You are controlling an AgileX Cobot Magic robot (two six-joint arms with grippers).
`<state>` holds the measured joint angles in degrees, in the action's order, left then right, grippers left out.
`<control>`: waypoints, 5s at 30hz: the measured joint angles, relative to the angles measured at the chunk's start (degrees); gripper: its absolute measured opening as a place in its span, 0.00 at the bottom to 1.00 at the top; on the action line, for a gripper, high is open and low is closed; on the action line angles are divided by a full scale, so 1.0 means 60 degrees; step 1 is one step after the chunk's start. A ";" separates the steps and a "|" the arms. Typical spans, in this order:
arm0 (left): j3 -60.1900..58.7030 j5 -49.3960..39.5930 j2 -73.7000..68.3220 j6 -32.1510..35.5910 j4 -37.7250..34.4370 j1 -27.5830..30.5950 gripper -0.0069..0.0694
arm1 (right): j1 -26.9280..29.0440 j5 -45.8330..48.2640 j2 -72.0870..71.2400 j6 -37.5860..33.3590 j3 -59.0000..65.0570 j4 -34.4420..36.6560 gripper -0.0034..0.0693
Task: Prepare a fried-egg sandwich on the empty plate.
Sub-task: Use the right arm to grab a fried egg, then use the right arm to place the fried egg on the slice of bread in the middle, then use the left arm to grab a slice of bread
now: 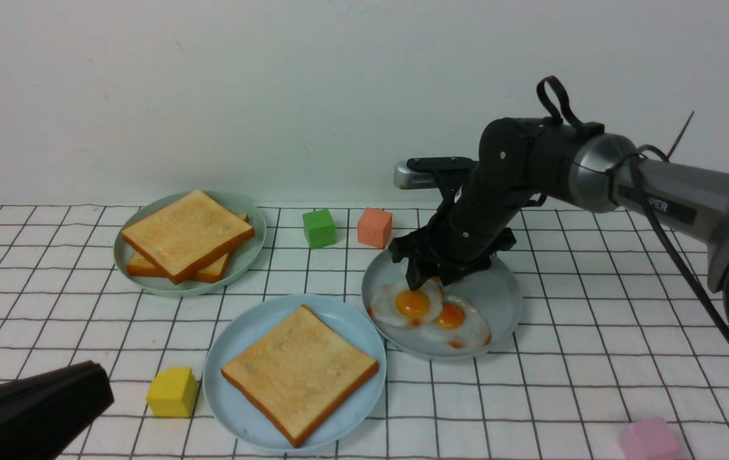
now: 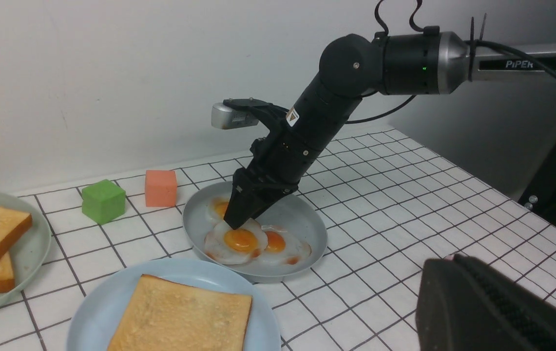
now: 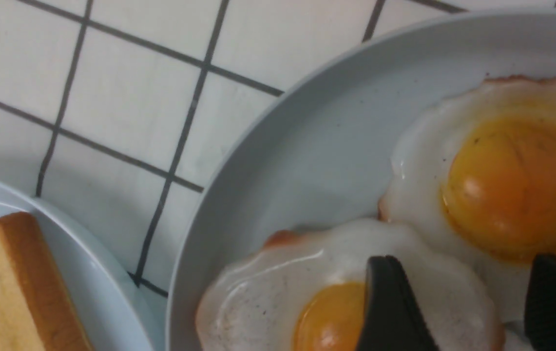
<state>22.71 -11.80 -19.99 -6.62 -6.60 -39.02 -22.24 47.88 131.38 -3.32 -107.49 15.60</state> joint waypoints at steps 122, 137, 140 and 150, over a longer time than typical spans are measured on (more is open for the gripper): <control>-0.0010 -0.1966 -0.1040 -0.5083 0.4731 0.0008 0.12 | -0.0338 0.2067 -0.3291 -0.0681 0.1888 0.0652 0.61; 0.3084 -0.3879 -0.6367 -0.3317 0.3990 0.0008 0.07 | -0.0382 0.3317 -1.0174 0.0849 0.4970 -0.1033 0.15; 0.3942 -0.4160 -0.7325 -0.2716 0.3948 0.0107 0.07 | -0.0382 0.3234 -1.1080 0.0970 0.5625 -0.1033 0.15; 0.7744 -0.4421 -1.1190 0.0334 0.2216 0.3281 0.07 | -0.0382 0.3053 -1.4259 0.0742 0.7128 -0.1080 0.15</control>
<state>69.17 -38.33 -87.12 -4.62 6.69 -19.33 -24.53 66.19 45.82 1.13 -64.73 9.12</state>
